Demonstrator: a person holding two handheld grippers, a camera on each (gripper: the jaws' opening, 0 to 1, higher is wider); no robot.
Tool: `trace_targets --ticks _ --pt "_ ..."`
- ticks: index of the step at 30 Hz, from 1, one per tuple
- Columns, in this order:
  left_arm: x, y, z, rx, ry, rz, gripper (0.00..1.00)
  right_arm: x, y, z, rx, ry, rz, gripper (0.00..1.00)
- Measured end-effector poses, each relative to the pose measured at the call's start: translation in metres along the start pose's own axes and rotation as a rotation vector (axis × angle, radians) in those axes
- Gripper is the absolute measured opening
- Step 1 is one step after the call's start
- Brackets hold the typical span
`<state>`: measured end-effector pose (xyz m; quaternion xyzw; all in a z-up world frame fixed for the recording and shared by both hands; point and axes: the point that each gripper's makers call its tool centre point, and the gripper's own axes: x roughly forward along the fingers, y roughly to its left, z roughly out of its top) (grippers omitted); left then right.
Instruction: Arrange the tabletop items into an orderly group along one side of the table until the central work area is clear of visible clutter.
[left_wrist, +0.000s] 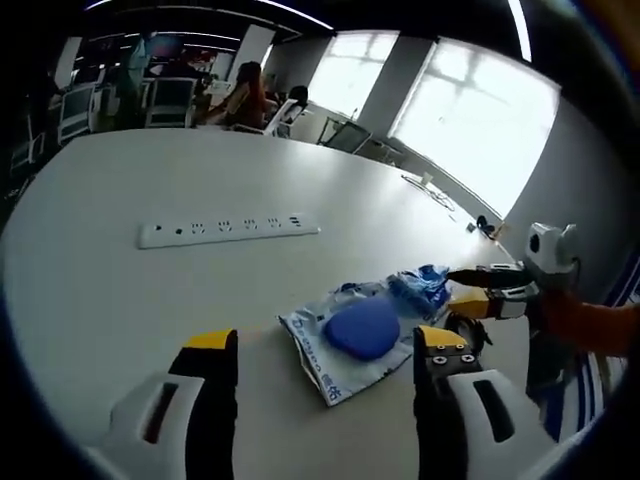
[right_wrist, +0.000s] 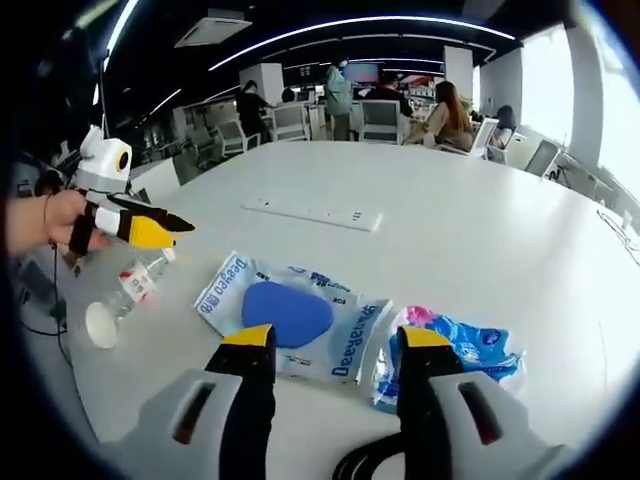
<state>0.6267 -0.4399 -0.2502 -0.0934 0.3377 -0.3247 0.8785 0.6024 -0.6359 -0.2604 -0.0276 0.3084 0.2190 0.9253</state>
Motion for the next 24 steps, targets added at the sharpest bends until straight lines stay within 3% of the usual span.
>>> trace_targets --ticks 11,24 --pt "-0.026 0.0 0.004 0.002 -0.016 0.001 0.75 -0.013 0.01 0.014 0.0 -0.022 0.038 0.49" --pt "-0.059 -0.004 0.008 0.01 -0.046 0.013 0.75 -0.026 0.023 0.018 -0.009 -0.025 0.07 0.49"
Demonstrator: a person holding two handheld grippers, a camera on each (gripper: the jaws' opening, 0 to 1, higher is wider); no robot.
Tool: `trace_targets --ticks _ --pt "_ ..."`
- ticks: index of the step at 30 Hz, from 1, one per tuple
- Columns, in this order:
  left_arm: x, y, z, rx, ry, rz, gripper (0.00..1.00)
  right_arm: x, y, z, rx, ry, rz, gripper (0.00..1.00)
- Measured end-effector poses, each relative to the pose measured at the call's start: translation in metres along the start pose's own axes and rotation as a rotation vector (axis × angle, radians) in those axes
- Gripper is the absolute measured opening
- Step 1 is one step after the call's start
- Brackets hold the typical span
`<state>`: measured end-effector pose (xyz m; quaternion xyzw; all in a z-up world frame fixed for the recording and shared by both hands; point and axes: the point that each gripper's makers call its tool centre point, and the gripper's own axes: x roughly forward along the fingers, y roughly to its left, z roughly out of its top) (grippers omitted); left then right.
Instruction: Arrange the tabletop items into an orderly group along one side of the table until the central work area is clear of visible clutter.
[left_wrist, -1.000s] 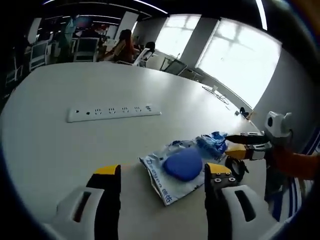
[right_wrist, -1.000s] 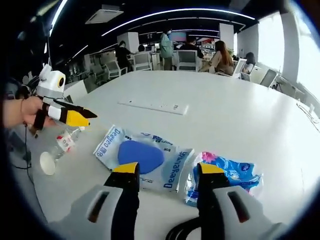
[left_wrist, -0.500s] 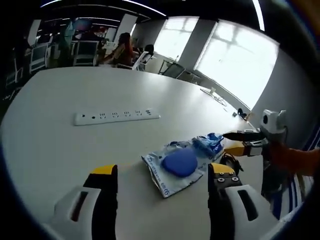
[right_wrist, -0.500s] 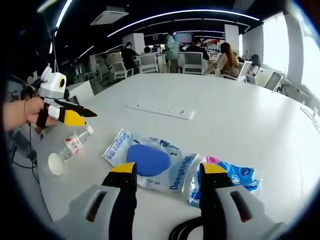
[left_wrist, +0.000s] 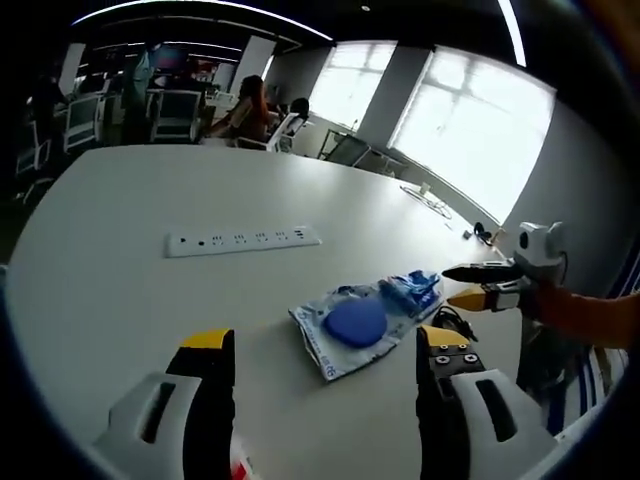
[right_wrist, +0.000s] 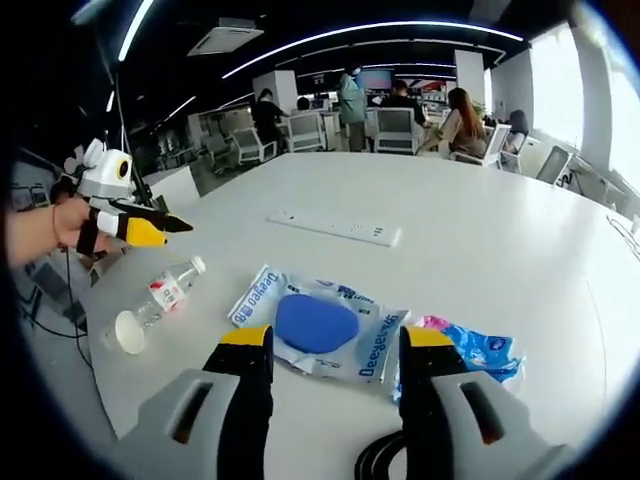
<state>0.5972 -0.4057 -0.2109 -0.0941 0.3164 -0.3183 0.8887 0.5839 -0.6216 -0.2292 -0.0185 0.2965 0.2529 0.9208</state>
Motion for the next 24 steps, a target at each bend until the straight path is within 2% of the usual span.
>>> trace_targets --ticks 6,16,24 --pt "-0.015 0.001 0.002 -0.004 -0.016 0.01 0.75 -0.004 0.008 0.003 -0.003 -0.005 0.02 0.49" --pt "-0.042 0.002 -0.005 -0.009 -0.026 0.027 0.75 -0.005 0.019 0.006 -0.013 0.003 0.048 0.52" --pt "-0.063 0.007 -0.008 -0.021 -0.039 0.041 0.75 -0.002 0.035 0.004 0.017 0.018 0.095 0.57"
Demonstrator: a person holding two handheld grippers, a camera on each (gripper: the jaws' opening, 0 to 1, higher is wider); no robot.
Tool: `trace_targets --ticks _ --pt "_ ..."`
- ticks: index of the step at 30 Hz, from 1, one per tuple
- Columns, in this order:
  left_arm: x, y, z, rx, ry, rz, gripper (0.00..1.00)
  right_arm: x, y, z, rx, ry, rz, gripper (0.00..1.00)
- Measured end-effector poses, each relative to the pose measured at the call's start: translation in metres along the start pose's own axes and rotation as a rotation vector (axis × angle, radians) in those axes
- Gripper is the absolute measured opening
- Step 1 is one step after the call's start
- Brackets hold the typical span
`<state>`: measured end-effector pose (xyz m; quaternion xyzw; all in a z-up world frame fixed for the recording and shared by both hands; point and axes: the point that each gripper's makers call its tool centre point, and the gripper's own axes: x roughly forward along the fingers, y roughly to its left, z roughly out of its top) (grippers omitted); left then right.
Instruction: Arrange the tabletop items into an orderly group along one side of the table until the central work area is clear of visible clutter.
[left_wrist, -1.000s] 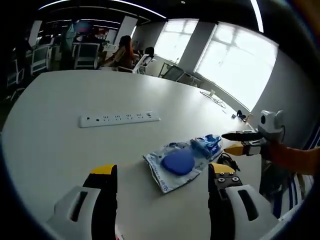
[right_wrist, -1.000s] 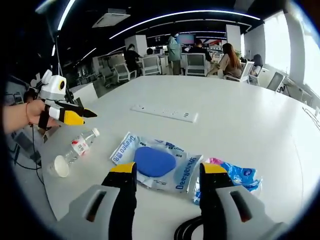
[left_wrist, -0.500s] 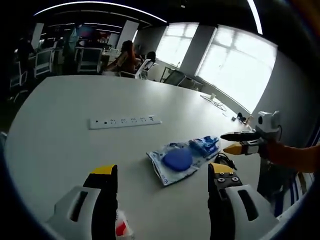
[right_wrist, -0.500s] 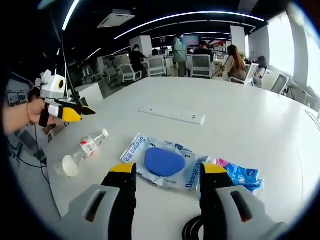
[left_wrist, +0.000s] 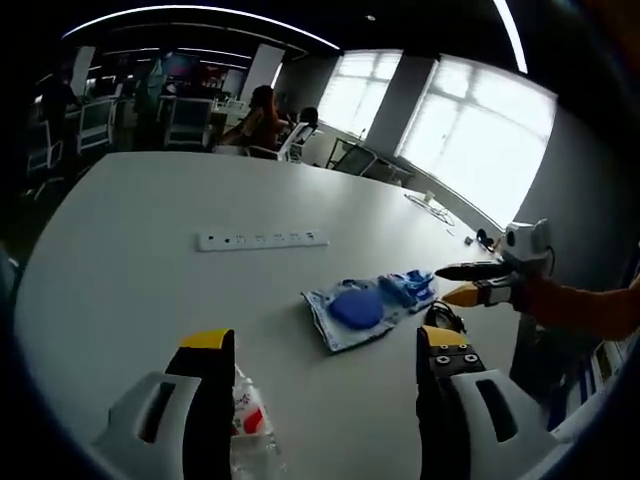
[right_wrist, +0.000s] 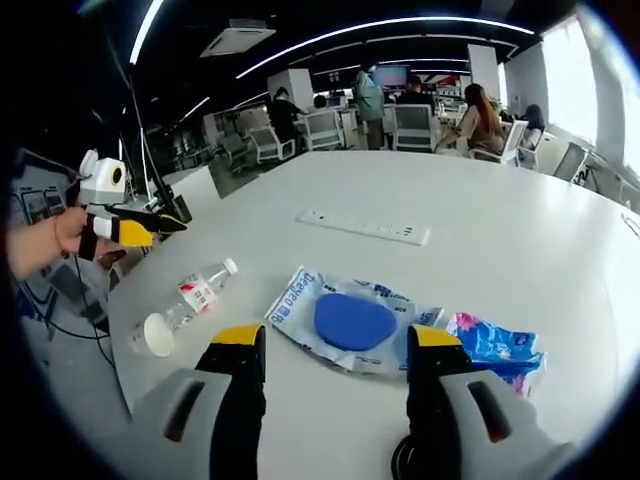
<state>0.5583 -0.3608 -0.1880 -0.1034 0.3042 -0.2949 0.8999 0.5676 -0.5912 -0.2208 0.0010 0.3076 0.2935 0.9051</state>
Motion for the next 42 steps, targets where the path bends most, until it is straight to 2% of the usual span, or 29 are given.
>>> trace_targets --ticks 10,21,34,42 --pt "-0.039 0.009 -0.006 -0.022 -0.023 0.025 0.75 0.006 0.028 0.003 0.101 -0.012 0.073 0.59" --pt "-0.073 0.019 -0.014 -0.044 -0.041 0.046 0.75 0.021 0.067 0.006 0.133 0.006 0.148 0.6" --pt "-0.11 0.041 -0.033 -0.08 -0.048 0.08 0.73 0.056 0.111 0.011 0.168 0.042 0.257 0.59" --pt "-0.124 0.054 -0.044 -0.111 -0.059 0.098 0.74 0.086 0.143 0.014 0.209 0.069 0.325 0.58"
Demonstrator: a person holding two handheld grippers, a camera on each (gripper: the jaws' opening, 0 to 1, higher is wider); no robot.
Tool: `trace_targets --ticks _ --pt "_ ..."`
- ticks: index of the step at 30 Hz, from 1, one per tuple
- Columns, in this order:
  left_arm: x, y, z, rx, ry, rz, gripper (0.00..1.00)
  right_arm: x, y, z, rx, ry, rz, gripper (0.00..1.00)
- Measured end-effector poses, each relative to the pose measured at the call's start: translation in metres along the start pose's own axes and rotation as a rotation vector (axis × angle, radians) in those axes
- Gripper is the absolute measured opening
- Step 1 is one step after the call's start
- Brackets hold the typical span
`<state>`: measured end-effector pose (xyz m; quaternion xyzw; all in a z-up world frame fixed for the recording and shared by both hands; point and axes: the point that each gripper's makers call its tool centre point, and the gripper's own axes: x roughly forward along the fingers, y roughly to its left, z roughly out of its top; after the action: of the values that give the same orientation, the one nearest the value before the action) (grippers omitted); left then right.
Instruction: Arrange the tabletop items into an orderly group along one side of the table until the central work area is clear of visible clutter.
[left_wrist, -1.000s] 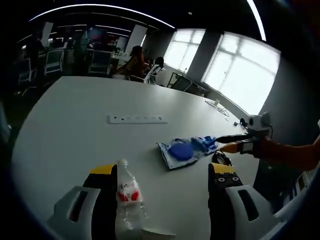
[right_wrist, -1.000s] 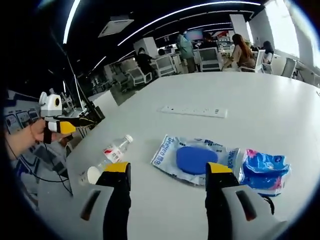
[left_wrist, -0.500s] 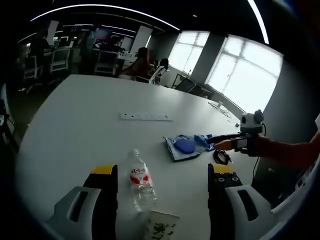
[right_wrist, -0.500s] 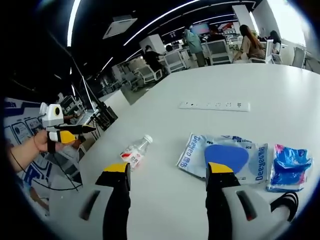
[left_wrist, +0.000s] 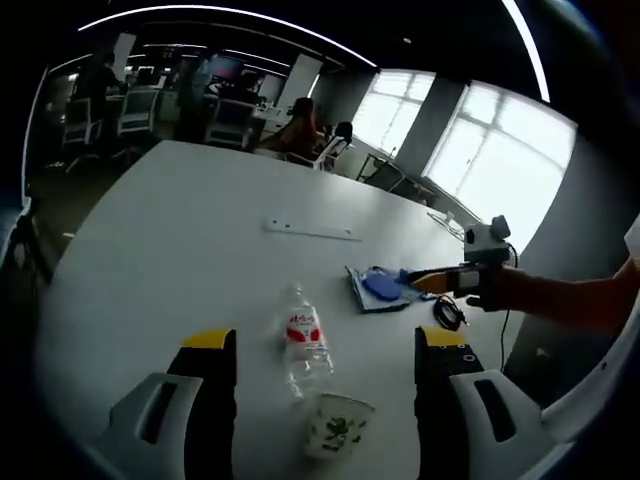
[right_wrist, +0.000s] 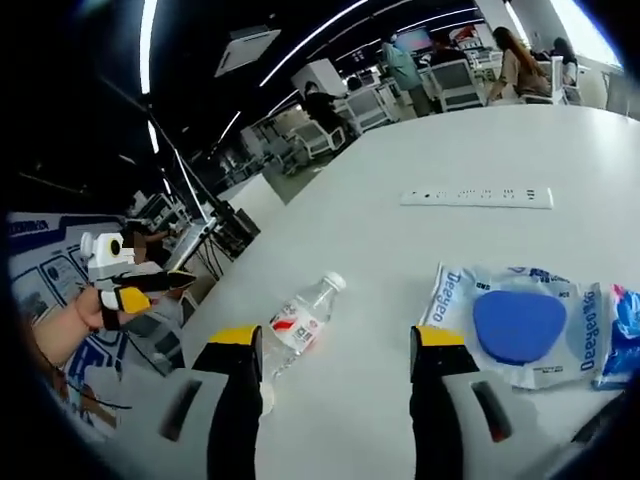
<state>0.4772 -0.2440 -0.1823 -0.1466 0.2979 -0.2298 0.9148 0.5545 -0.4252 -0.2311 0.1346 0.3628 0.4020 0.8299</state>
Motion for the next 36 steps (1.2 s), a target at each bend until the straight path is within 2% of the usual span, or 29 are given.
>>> trace_targets --ticks 16,22,26,36 --pt "-0.011 0.03 -0.006 -0.071 -0.033 0.016 0.73 0.072 0.01 0.002 0.156 0.059 0.096 0.55" --pt "-0.01 0.038 -0.004 -0.089 -0.051 0.014 0.73 0.095 0.006 0.0 0.248 0.078 0.116 0.53" --pt "-0.007 0.041 -0.004 -0.1 -0.057 0.009 0.73 0.107 0.01 0.001 0.34 0.082 0.147 0.53" --pt "0.002 0.046 -0.007 -0.13 -0.072 -0.007 0.73 0.135 0.005 -0.006 0.384 0.137 0.134 0.53"
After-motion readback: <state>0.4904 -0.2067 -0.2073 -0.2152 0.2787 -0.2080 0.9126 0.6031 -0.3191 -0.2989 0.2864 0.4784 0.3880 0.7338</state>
